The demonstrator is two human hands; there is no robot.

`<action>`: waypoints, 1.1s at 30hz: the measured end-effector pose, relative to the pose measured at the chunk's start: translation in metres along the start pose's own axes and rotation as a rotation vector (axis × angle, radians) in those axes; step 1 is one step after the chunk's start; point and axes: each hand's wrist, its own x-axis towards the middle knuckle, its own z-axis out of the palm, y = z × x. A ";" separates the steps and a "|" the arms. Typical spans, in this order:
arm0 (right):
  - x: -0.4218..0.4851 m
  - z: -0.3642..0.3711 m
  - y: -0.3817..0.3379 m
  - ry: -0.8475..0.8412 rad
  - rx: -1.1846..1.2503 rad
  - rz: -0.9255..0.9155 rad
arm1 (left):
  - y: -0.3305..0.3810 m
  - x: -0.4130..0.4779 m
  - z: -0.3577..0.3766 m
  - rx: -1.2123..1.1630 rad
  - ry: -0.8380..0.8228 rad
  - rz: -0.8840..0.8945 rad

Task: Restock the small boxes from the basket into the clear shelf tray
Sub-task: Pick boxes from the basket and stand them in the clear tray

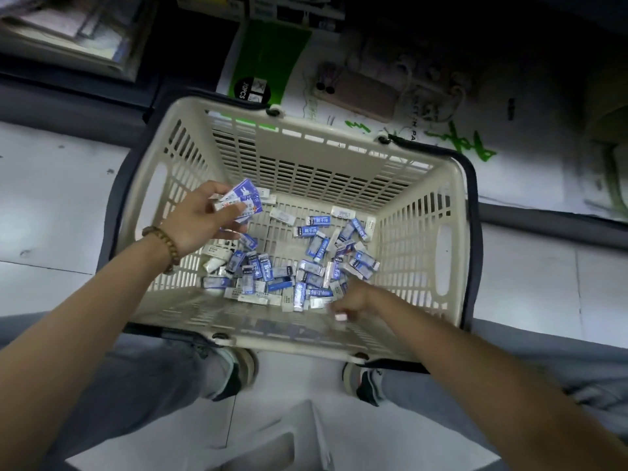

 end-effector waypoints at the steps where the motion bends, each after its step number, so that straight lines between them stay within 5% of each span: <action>1: 0.002 -0.003 0.002 0.003 0.146 -0.036 | -0.001 0.000 0.001 0.013 0.001 0.001; 6: 0.003 -0.022 -0.004 0.030 0.649 -0.304 | -0.002 0.001 -0.001 0.000 0.012 0.003; 11: 0.018 -0.037 -0.009 0.512 0.457 -0.324 | -0.002 0.001 -0.003 -0.029 0.035 -0.004; 16: 0.037 -0.042 -0.009 0.417 0.211 -0.216 | -0.010 0.002 0.000 0.045 0.025 -0.053; 22: 0.051 -0.021 -0.027 0.502 0.358 -0.057 | -0.016 0.008 0.001 0.084 0.081 -0.075; 33: -0.047 -0.092 -0.056 0.326 0.466 -0.380 | 0.049 -0.005 0.017 0.201 0.104 0.163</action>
